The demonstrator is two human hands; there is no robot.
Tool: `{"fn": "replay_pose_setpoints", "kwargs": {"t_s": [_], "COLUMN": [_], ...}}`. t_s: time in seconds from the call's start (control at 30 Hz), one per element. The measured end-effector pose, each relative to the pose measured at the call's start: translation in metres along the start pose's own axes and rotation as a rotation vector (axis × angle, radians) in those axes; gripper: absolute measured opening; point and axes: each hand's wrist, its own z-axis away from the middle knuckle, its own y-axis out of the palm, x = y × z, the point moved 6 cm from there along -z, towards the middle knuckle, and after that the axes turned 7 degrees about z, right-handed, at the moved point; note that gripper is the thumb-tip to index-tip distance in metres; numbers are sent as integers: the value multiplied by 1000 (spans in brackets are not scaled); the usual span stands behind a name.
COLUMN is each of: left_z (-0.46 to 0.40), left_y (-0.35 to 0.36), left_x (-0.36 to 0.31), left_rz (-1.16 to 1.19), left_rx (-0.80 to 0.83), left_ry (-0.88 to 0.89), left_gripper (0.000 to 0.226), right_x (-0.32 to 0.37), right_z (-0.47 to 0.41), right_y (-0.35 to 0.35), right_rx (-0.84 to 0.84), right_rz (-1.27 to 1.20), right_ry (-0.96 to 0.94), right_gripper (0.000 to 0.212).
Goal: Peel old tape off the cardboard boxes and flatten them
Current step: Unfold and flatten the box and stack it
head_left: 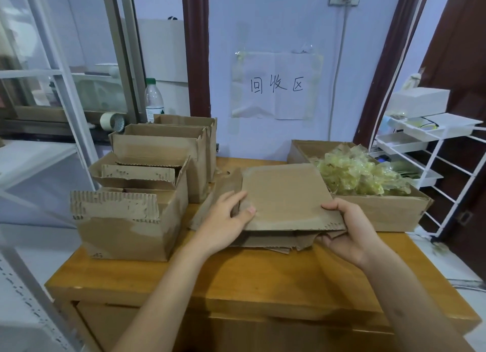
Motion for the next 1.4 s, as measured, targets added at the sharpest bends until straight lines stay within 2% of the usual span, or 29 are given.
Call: {"fn": "replay_pose_setpoints", "kwargs": {"t_s": [0.17,0.27,0.37,0.47,0.53,0.67,0.87,1.13,1.33,1.4], "left_z": [-9,-15,-11,5,12,19,24,24,37,45], "left_y": [-1,-17,-24,-22,-26,-35,-35,-36,-17,0], "left_x": [8,24,42,45,45,49,46,25,16,14], "left_rz": [-53,-39,-58,-100,-14,166,201,373,730,832], "left_rx": [-14,-100,-184,-308,-393,-470,-493,-424,-423,-439], "left_ry": [-14,-66,-137,-51,-29,-124,-160,-170,-291,-329], "left_gripper": [53,51,60,66,74,95,99,92,67,62], "right_x": [-3,-10,-22,-28,-27,-26,-24,1,45,37], "right_z": [-4,-9,-11,-10,-8,-4,1,17,47,52], "right_y": [0,-6,-12,-14,-14,-15,-15,-16,-4,-1], "right_rx": [101,108,95,83,63,75,86,45,80,65], "right_rz": [115,131,144,191,228,269,260,80,-174,-168], "right_ry": [0,-23,-31,-68,-100,-125,-136,-166,-310,-359], "right_gripper": [29,35,36,33,33,33,35,38,28,35]}}
